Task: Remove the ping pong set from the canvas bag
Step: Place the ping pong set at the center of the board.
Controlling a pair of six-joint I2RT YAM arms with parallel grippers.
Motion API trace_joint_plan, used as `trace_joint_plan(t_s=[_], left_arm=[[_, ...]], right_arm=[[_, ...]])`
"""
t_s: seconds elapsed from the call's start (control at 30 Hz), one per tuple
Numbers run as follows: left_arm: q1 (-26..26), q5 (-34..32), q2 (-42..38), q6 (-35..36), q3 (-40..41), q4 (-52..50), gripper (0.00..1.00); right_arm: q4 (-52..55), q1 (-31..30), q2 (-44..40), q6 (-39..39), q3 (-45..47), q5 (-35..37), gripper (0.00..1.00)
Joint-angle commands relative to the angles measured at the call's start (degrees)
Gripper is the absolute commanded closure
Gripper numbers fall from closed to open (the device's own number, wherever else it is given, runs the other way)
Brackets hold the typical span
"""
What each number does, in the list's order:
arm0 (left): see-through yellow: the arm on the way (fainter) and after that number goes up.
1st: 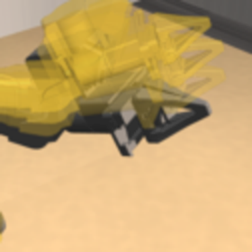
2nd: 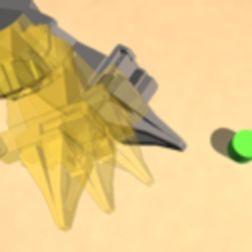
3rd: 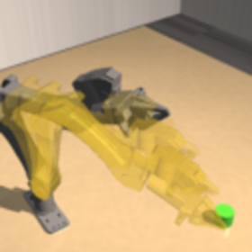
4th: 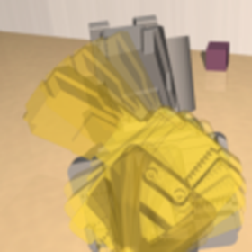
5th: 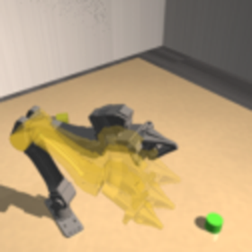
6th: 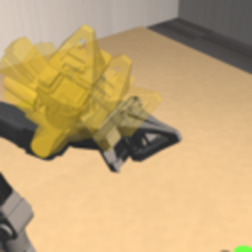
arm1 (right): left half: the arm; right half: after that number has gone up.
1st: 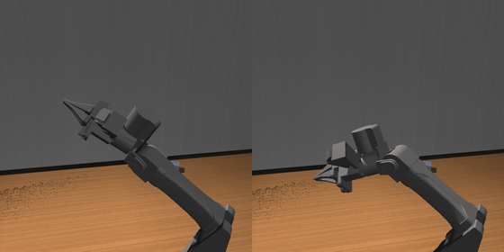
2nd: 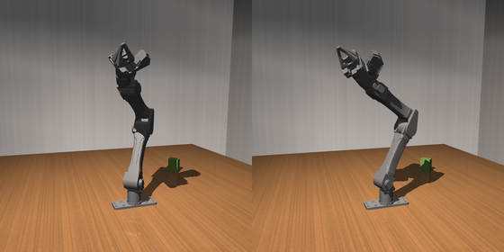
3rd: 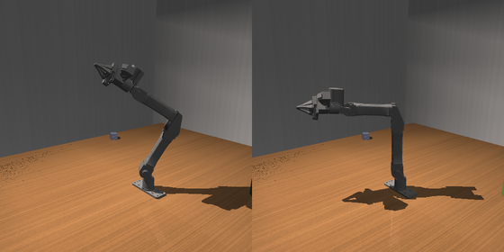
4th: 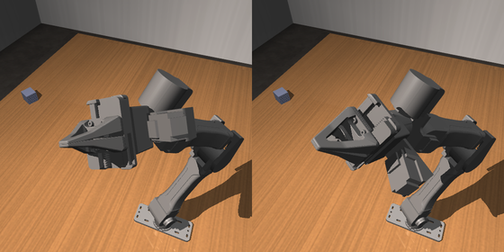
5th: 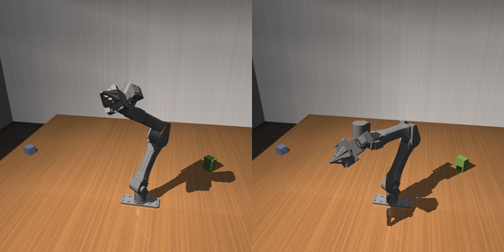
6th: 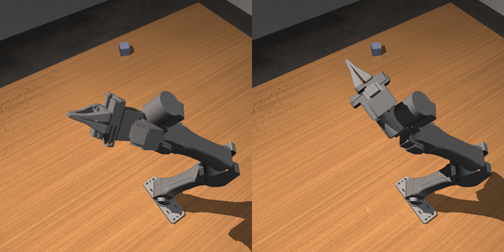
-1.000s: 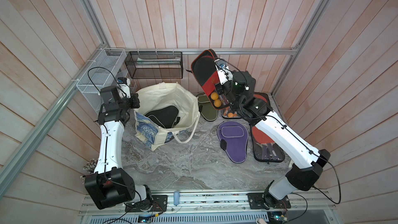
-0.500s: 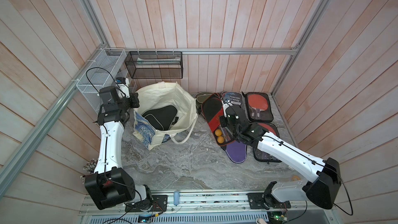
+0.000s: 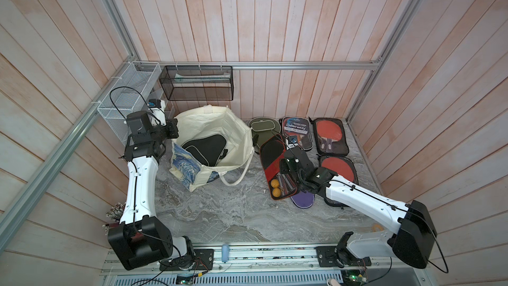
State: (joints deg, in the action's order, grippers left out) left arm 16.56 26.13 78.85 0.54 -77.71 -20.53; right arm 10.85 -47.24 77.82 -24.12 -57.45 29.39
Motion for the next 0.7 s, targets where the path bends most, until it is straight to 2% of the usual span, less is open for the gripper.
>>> trace_joint_plan(t_s=[0.0,0.3,0.47,0.67], left_arm=[[0.2,2.1,-2.3,-0.5,0.3,4.7,1.00],[0.2,3.0,-2.1,-1.0,0.6,5.4,1.00],[0.2,3.2,-2.1,-1.1,0.7,5.5,1.00],[0.0,3.3,-2.2,-1.0,0.7,5.4,1.00]], right_arm=[[-6.5,-1.1,1.2,-7.2,0.0,-0.1,1.00],[-8.0,-1.3,6.3,-17.4,3.4,-3.9,1.00],[-10.2,-1.4,10.6,-18.5,3.8,-7.0,1.00],[-10.5,-1.4,13.6,-19.0,3.8,-7.2,1.00]])
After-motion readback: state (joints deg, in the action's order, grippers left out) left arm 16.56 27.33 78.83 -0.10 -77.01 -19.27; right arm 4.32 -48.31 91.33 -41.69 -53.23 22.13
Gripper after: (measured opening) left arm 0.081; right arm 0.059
